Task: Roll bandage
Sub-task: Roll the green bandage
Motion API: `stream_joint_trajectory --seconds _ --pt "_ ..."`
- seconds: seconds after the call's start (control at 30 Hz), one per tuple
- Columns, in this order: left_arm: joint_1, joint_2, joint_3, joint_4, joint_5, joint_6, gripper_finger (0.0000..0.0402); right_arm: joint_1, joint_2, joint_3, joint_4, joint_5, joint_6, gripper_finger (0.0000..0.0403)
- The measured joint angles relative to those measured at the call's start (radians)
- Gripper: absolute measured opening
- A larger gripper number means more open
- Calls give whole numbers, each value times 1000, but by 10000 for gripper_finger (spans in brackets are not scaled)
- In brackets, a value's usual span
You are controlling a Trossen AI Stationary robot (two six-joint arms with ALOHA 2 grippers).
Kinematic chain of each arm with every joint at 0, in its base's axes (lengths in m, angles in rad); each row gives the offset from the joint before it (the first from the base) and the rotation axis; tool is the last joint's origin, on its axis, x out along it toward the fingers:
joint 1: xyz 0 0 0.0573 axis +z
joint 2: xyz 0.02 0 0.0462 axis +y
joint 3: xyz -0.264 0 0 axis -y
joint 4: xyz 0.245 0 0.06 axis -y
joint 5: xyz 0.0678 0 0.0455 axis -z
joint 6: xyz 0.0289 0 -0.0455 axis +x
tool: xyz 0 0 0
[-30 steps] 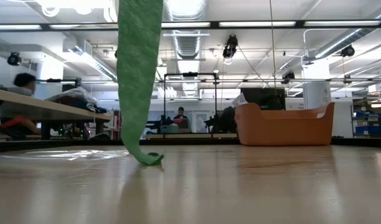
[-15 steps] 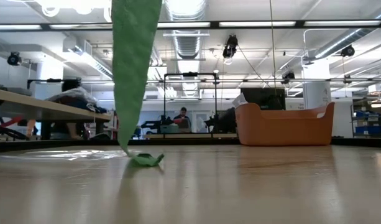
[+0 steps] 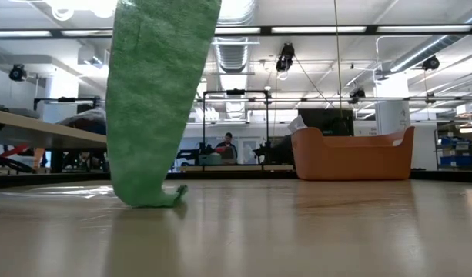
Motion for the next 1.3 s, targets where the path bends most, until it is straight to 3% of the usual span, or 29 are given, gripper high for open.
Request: stream_joint_trajectory --seconds 0.37,0.6,0.83,1.03,1.2,1.3 --pt "0 -3 0 -9 39 -31 37 -22 2 0 -9 -36 14 130" --pt "2 -12 0 -26 30 -21 36 2 2 1 -72 73 51 92" --pt "-7 -22 0 -31 45 -21 36 9 -38 -3 -238 155 161 109" --pt "-14 -27 0 -35 32 -3 36 8 -83 0 -340 122 335 127" --pt "-16 -27 0 -32 37 149 36 6 -101 0 -340 35 381 114" --pt "-13 -26 0 -18 4 329 43 -5 -101 0 -342 -12 429 104"
